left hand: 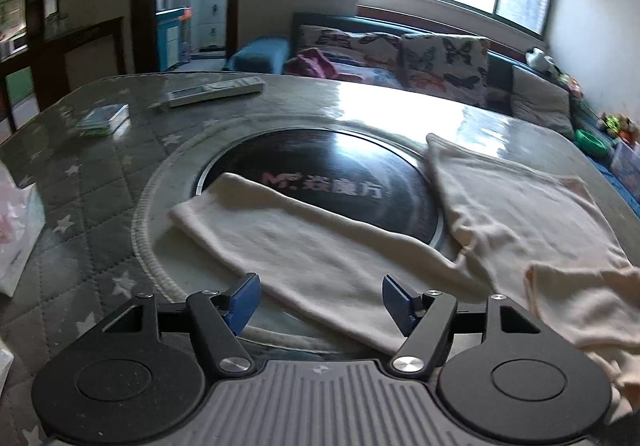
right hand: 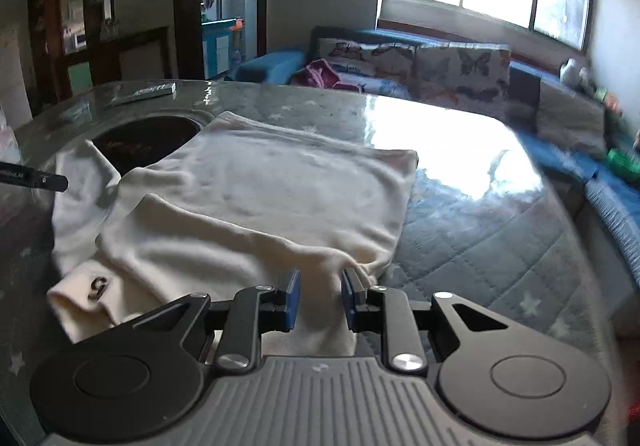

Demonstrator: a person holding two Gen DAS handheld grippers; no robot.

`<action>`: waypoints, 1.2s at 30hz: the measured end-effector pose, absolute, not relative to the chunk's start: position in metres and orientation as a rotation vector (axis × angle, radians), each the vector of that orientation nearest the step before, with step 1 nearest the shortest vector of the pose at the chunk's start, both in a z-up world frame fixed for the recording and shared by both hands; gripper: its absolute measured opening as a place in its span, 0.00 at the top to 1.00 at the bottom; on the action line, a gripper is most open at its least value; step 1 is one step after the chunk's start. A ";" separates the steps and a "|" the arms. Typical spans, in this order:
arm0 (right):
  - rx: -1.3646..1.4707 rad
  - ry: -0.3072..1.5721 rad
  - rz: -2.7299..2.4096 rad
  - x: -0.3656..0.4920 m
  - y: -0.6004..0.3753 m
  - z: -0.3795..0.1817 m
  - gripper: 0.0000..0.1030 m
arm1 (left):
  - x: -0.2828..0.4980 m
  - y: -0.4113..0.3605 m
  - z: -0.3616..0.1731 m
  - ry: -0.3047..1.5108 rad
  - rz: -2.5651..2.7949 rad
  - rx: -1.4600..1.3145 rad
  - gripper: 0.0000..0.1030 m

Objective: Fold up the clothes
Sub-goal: 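Lift the sleeve with the left gripper and fold it across the body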

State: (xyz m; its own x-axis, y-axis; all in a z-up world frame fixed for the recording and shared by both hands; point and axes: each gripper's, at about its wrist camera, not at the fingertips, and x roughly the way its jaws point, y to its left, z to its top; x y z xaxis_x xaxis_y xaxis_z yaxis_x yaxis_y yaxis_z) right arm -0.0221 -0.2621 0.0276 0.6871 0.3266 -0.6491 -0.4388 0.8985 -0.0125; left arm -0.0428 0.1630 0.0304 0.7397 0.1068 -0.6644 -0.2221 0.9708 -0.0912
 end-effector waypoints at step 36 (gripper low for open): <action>-0.071 0.630 0.465 -0.069 -0.257 0.042 0.78 | -0.023 0.170 0.086 0.524 0.042 -0.397 0.96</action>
State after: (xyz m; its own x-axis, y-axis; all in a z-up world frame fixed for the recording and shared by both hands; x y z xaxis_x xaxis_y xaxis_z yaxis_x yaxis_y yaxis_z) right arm -0.0687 -0.2569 0.0415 0.7086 0.3977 -0.5829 -0.4400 0.8948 0.0756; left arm -0.0227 0.1695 0.0864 0.8667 -0.0612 -0.4951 -0.1392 0.9233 -0.3579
